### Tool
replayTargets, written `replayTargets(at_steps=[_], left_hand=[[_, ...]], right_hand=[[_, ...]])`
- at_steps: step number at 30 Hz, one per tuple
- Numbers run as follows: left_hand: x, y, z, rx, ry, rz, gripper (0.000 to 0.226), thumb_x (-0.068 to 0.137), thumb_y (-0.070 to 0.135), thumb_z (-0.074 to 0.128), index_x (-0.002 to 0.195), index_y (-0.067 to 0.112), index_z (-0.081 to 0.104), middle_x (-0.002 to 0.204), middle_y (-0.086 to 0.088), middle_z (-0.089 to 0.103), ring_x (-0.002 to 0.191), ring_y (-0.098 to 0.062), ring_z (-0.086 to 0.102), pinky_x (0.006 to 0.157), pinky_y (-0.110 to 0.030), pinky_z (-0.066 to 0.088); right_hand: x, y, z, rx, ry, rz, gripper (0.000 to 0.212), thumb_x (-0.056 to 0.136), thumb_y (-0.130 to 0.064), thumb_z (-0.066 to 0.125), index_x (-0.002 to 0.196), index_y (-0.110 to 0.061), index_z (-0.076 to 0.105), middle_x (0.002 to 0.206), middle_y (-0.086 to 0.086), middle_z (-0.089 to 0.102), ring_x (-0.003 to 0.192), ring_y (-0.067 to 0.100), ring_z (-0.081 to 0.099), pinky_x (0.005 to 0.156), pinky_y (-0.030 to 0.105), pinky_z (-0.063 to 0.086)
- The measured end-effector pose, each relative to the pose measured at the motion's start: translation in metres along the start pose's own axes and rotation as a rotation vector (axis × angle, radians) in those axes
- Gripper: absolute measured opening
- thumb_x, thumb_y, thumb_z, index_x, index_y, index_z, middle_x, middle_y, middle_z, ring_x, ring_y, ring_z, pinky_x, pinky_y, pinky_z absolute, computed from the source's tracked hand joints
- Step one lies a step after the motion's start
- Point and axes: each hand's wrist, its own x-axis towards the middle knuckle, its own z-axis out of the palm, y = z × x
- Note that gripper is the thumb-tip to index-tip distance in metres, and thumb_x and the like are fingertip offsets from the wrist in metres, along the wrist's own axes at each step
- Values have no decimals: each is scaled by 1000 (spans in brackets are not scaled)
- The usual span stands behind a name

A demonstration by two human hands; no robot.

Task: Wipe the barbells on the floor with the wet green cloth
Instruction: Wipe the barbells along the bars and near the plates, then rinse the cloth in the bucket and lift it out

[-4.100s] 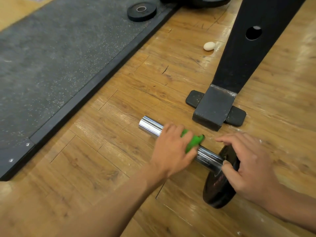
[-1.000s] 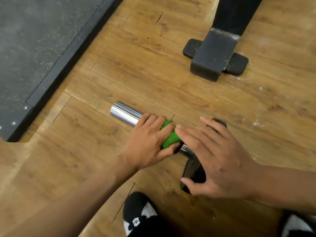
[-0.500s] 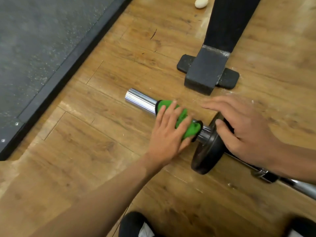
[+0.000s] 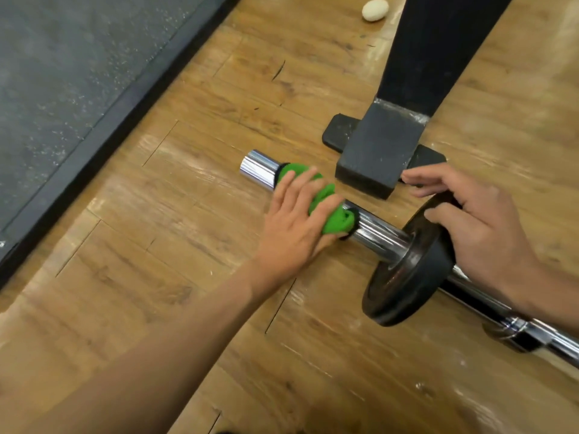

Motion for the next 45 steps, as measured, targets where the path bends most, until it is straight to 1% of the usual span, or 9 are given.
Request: replayTargets(at_steps=[3, 7, 11, 16, 20, 24, 33, 40, 45], left_hand=[[17, 5, -16, -79, -51, 2, 45, 100, 43, 55, 129, 10, 62, 129, -19, 59, 126, -39, 53, 115, -48, 29], [24, 15, -56, -316, -118, -271, 45, 90, 24, 48, 126, -2, 59, 119, -27, 53, 106, -43, 54, 92, -53, 47], [9, 30, -124, -355, -212, -437, 36, 90, 7, 57, 124, -4, 59, 121, -29, 49, 98, -39, 53, 80, -33, 37], [-43, 34, -235, -363, -288, -682, 31, 86, 4, 69, 116, -2, 60, 111, -27, 48, 81, -35, 49, 67, -53, 50], [-91, 47, -342, -317, -288, -940, 41, 90, 38, 72, 111, 4, 59, 103, -11, 42, 79, -27, 45, 66, -41, 45], [-125, 47, -454, -240, -286, -1134, 61, 90, 64, 41, 108, 8, 58, 100, -8, 42, 81, -27, 48, 70, -42, 47], [-191, 52, -665, -166, -94, -1492, 58, 87, 62, 40, 102, 10, 59, 98, -6, 44, 75, -26, 50, 67, -45, 51], [-230, 15, -811, 8, 56, -1680, 48, 89, 57, 43, 96, 12, 57, 92, -3, 44, 76, -23, 46, 68, -41, 45], [-259, -10, -877, 123, 98, -1807, 52, 89, 58, 39, 95, 10, 58, 89, -5, 45, 78, -27, 46, 70, -43, 45]], right_hand=[[6, 0, -4, -103, -74, -66, 49, 84, -16, 50, 130, -15, 67, 116, -4, 69, 111, 14, 64, 94, 35, 48], [10, -8, -11, -404, -289, -183, 54, 93, -31, 46, 140, -9, 59, 134, 9, 62, 121, 25, 57, 99, 34, 40], [2, -41, -10, -705, -543, -217, 69, 96, -55, 42, 146, -7, 51, 144, 16, 54, 125, 38, 53, 104, 52, 44], [-16, -159, 7, -678, -645, -160, 73, 96, -60, 35, 143, -7, 52, 137, 13, 55, 121, 34, 52, 97, 46, 46], [-35, -264, 25, -708, -770, -200, 63, 99, -54, 42, 139, -7, 54, 138, 14, 55, 121, 35, 53, 95, 45, 47], [-46, -390, 52, -749, -896, -356, 61, 102, -52, 42, 144, -8, 49, 141, 15, 53, 124, 33, 52, 97, 43, 43], [-76, -644, 96, -936, -1078, -595, 76, 98, -66, 38, 152, -12, 38, 150, 12, 46, 138, 30, 42, 117, 46, 34], [-69, -806, 133, -929, -992, -688, 81, 97, -73, 33, 156, -17, 36, 156, 6, 45, 146, 25, 39, 128, 49, 14], [-58, -871, 162, -877, -991, -765, 80, 96, -73, 35, 152, -17, 42, 150, 4, 49, 142, 25, 42, 128, 49, 12]])
